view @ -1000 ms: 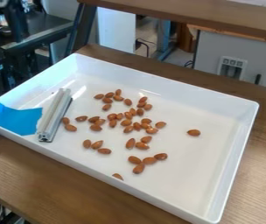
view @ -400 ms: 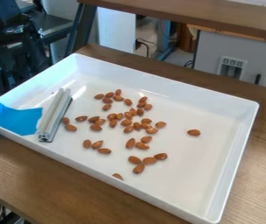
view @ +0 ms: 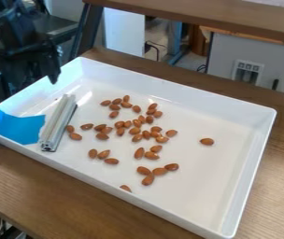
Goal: Sweep into pile
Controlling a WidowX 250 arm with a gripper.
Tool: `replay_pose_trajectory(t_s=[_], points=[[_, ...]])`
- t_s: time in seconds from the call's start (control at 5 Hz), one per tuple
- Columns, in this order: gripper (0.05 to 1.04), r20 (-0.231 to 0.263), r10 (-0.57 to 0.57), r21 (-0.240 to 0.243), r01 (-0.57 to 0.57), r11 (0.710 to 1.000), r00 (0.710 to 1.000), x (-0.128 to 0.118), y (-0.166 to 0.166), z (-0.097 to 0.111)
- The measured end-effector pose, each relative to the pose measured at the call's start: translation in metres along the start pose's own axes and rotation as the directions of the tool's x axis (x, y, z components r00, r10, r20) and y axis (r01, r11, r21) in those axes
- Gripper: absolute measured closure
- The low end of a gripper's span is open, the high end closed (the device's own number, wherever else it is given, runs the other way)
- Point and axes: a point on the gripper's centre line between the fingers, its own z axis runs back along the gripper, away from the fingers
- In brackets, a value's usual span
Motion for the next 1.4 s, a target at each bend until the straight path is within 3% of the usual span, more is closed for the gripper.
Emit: replay_pose_trajectory(t_s=[0.2,0.4,0.8,1.4], points=[[0.084,-0.011,0.016,0.029,-0.015,0.999,1.0,0.001,-0.004,-0.01],[0.084,-0.054,0.001,0.043,0.002,0.999,0.999,0.0,-0.005,-0.026],[0.084,-0.048,-0.046,0.064,0.049,0.997,0.998,-0.003,-0.001,-0.051],[0.125,-0.071,-0.078,0.042,0.081,0.996,0.994,-0.017,-0.018,-0.065]])
